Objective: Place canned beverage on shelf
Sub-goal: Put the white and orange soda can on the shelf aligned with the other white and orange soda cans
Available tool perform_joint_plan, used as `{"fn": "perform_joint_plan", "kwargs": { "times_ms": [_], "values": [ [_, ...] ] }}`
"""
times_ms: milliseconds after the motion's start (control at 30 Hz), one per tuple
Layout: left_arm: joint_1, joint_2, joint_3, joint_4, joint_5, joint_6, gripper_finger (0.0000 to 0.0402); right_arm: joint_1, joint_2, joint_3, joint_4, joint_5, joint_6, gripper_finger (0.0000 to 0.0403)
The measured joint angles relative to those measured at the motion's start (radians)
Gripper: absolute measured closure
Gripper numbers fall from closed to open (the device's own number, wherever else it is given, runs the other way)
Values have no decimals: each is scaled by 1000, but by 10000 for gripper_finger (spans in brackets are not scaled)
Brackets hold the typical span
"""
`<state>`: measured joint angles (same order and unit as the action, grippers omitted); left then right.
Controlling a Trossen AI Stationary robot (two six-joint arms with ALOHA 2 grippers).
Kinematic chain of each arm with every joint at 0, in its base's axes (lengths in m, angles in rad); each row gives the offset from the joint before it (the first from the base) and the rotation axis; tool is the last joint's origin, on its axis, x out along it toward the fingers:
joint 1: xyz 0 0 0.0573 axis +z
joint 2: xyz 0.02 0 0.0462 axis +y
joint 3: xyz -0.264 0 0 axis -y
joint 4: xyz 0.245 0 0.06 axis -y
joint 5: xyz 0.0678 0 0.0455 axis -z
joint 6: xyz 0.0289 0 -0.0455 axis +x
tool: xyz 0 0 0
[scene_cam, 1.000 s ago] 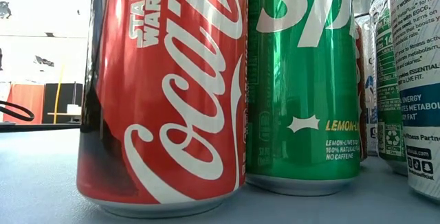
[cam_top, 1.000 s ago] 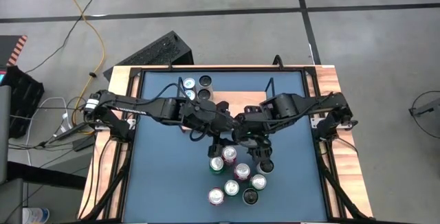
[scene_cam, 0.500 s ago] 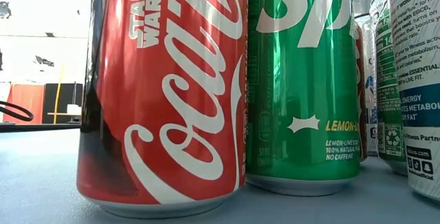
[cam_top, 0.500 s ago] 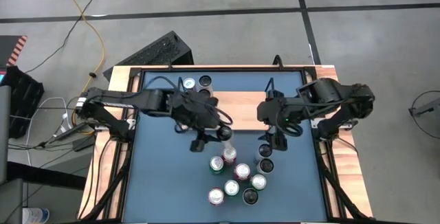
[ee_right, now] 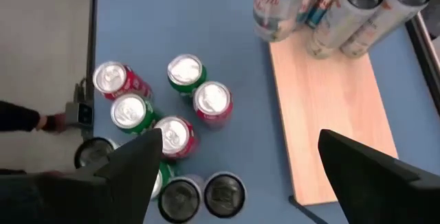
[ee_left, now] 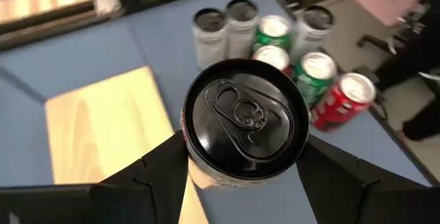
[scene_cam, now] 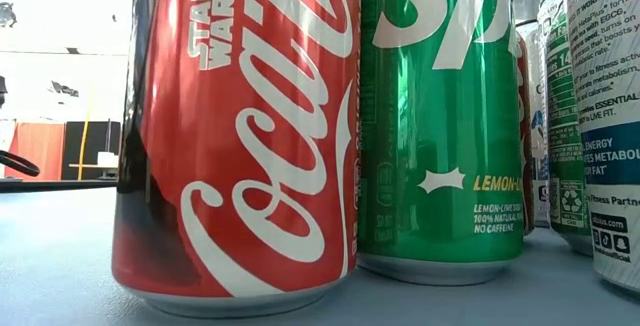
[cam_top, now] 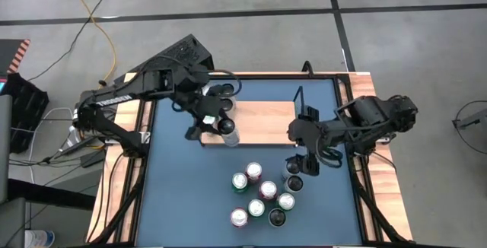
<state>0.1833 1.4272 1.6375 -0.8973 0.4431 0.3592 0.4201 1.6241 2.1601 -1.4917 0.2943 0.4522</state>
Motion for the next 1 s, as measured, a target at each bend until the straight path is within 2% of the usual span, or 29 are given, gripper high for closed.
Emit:
{"fn": "perform_joint_plan", "kwargs": {
  "times_ms": [433, 800, 1000],
  "values": [
    [75, 33, -5, -69, 83, 193, 181, 138, 0, 0, 23, 198, 207, 31],
    [124, 65, -8, -88, 121, 247, 181, 191, 0, -6, 41, 284, 320, 31],
    [128, 43, -110, -20, 125, 260, 181, 196, 2, -56, 74, 309, 337, 31]
  ]
}}
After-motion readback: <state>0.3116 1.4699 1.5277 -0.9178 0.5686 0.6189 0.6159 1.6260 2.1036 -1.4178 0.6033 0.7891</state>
